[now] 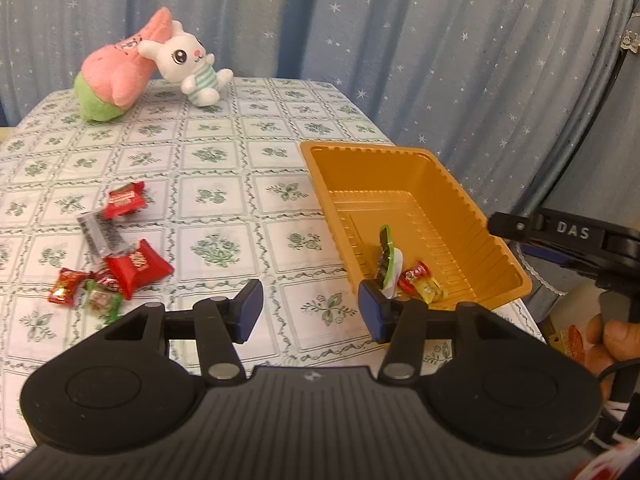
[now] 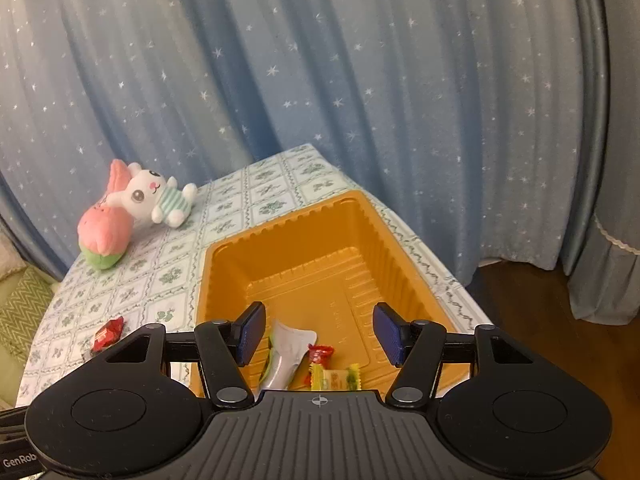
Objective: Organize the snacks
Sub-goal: 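Withdraw both open tools from the tray toward the remaining snacks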
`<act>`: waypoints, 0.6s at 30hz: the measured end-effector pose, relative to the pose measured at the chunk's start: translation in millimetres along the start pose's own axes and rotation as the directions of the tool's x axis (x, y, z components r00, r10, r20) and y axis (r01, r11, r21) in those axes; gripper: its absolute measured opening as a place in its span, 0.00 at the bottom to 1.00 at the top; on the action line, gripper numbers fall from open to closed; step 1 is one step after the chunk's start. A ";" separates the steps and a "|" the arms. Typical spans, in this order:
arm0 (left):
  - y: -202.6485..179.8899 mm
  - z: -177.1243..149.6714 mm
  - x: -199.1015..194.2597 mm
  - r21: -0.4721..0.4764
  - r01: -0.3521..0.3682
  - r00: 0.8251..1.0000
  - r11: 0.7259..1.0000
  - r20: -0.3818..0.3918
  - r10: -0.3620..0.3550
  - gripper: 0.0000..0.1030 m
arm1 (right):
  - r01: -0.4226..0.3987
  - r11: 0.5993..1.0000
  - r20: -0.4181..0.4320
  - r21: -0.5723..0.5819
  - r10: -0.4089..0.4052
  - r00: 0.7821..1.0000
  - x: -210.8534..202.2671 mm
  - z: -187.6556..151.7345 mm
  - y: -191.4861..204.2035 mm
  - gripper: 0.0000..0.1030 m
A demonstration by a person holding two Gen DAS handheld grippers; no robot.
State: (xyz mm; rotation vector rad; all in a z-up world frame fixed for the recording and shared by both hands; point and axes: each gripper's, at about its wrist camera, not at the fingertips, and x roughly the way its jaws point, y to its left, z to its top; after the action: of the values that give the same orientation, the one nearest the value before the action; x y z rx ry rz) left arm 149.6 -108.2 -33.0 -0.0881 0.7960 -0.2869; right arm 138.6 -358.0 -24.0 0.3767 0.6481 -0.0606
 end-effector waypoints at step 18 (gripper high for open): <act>28.1 -27.2 -68.2 -0.014 -0.071 0.997 0.997 0.028 0.071 0.56 | -0.014 0.997 -0.020 -0.076 0.013 1.000 -68.2 -40.9 35.1 0.58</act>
State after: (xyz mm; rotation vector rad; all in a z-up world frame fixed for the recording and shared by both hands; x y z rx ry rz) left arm 91.1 -61.0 -10.1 -0.0756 0.7709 -0.2126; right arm 66.6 -314.8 -1.8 0.3085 0.6650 -0.0196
